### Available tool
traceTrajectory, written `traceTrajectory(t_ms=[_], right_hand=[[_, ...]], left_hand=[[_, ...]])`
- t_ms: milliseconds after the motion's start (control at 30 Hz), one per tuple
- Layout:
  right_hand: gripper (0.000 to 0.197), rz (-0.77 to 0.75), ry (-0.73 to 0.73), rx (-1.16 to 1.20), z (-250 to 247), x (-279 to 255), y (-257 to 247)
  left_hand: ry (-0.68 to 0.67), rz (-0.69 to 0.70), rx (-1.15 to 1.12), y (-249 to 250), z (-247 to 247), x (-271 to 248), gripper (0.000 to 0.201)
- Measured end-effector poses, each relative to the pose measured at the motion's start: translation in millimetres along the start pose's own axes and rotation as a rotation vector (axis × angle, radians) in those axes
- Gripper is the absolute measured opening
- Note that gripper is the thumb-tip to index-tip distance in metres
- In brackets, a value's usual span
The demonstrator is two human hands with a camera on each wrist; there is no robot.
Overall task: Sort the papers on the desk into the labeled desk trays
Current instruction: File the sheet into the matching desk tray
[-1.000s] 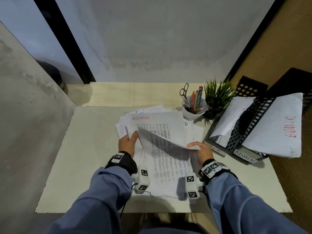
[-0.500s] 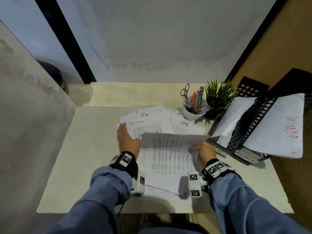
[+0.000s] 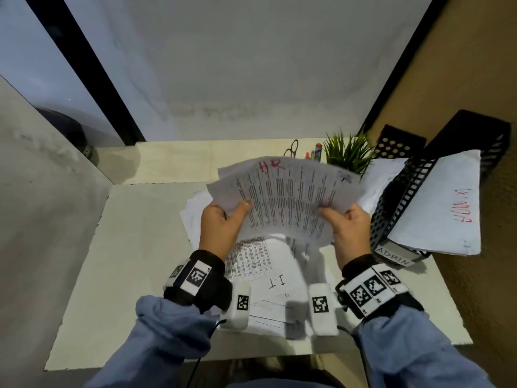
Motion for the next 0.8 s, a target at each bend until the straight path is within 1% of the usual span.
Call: traceTrajectory(t_ms=[67, 133, 167, 200, 233, 300, 333, 367, 400, 467, 500, 533, 567, 600, 667, 700, 733, 800], right_hand=[[0.026, 0.116, 0.011, -0.063, 1, -2, 26], [0.025, 0.252, -0.011, -0.134, 4, -5, 55], [0.023, 0.292, -0.008, -0.154, 4, -6, 63], [0.024, 0.299, 0.002, -0.164, 2, -5, 67], [0.024, 0.292, 0.006, -0.160, 1, -3, 64], [0.017, 0.265, 0.014, -0.137, -4, 2, 51], [0.016, 0.233, 0.032, -0.144, -8, 6, 40], [0.020, 0.173, 0.061, -0.166, -14, 10, 25], [0.022, 0.086, 0.118, -0.192, -23, 15, 9], [0.038, -0.072, 0.329, -0.269, -49, 26, -18], [0.044, -0.089, 0.433, -0.308, -63, 35, -22], [0.047, -0.051, 0.507, -0.345, -75, 45, -21], [0.050, 0.038, 0.545, -0.382, -84, 55, -16], [0.053, 0.159, 0.536, -0.381, -92, 66, -4], [0.054, 0.413, 0.434, -0.322, -99, 81, 20], [0.053, 0.511, 0.375, -0.323, -99, 85, 31], [0.049, 0.561, 0.342, -0.349, -102, 88, 37], [0.040, 0.537, 0.345, -0.348, -108, 95, 42]], left_hand=[[-0.053, -0.083, 0.086, -25, 2, -10, 0.010], [-0.131, -0.158, 0.233, -49, 2, -20, 0.001], [-0.159, -0.171, 0.283, -53, 4, -23, 0.008], [-0.180, -0.157, 0.315, -56, 7, -23, 0.015], [-0.180, -0.121, 0.337, -49, 9, -21, 0.020], [-0.170, -0.036, 0.376, -24, 15, -10, 0.024], [-0.155, 0.007, 0.372, -11, 18, -4, 0.021], [-0.142, 0.048, 0.350, 5, 23, 3, 0.014], [-0.135, 0.108, 0.339, 24, 27, 9, 0.007], [-0.136, 0.262, 0.370, 59, 39, 20, 0.015], [-0.150, 0.331, 0.394, 77, 47, 26, 0.016], [-0.173, 0.387, 0.430, 91, 55, 31, 0.015], [-0.204, 0.425, 0.467, 102, 64, 37, 0.015], [-0.243, 0.446, 0.499, 109, 73, 43, 0.014], [-0.319, 0.480, 0.540, 119, 94, 51, 0.011], [-0.349, 0.500, 0.555, 123, 104, 53, 0.010], [-0.374, 0.515, 0.574, 127, 116, 54, 0.010], [-0.435, 0.522, 0.640, 133, 138, 55, 0.011]])
Point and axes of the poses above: each hand's wrist, its own x-axis towards the middle knuckle, its own z-axis out of the palm, y = z × x, the point moved 7 cm from there along x, towards the middle knuckle, and after that the axes turned 14 degrees about z, right-handed, at the moved point
